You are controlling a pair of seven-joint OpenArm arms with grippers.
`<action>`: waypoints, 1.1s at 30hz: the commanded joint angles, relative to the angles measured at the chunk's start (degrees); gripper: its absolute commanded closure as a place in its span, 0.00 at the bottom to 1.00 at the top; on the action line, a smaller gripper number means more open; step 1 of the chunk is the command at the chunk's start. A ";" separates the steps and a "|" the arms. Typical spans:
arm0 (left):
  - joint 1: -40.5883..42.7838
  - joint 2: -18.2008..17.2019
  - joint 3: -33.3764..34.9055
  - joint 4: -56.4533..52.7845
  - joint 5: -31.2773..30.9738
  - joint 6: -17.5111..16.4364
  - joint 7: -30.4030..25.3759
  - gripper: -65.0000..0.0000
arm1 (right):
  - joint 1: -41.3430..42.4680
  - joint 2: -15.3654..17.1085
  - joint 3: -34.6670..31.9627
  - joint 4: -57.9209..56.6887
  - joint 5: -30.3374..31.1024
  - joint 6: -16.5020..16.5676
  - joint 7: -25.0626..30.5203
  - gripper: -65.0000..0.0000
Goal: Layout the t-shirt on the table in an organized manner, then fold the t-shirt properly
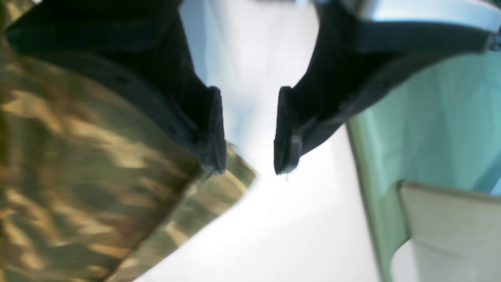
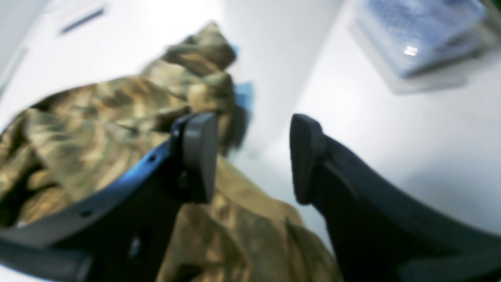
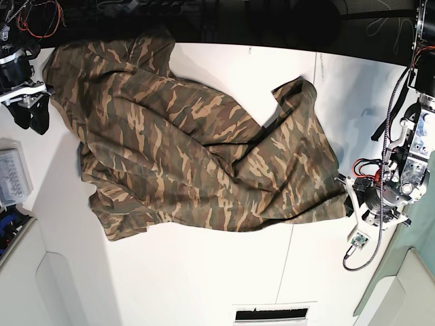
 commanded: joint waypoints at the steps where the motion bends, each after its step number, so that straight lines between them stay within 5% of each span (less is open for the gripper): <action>1: -1.25 -0.83 -0.52 0.90 -0.57 0.35 -1.22 0.62 | 1.11 0.85 0.37 0.13 -0.26 -0.46 1.22 0.54; 5: -1.22 -0.48 -0.52 1.01 -5.05 -0.11 -1.90 0.62 | 4.63 1.31 0.33 -6.23 -1.22 0.22 1.22 0.54; 10: -0.90 1.25 -0.52 1.20 -10.80 -6.32 -1.44 0.62 | 10.10 1.75 -0.44 -19.02 0.17 5.51 1.20 0.54; 15: 1.25 4.09 -0.52 1.20 -12.90 -9.68 -1.42 0.62 | 10.88 1.57 -5.18 -26.29 6.45 6.32 1.20 0.54; 23: 6.86 10.29 -0.52 0.04 -7.17 -9.57 -2.08 0.62 | 10.91 -0.20 -14.58 -26.64 6.67 6.95 0.37 0.54; 26: 7.91 10.75 -0.52 -3.43 -3.65 -5.84 -2.89 0.63 | 10.91 -1.86 -15.23 -26.08 6.67 6.97 0.28 0.55; 29: 8.15 10.75 -0.52 -8.13 -0.57 -4.52 -4.24 0.63 | 10.88 -3.37 -15.28 -25.18 6.49 6.99 -0.15 0.66; 33: 8.13 10.75 -0.52 -13.25 1.27 -4.55 -5.64 0.63 | 10.91 -4.17 -15.28 -24.37 6.45 7.02 -0.28 0.96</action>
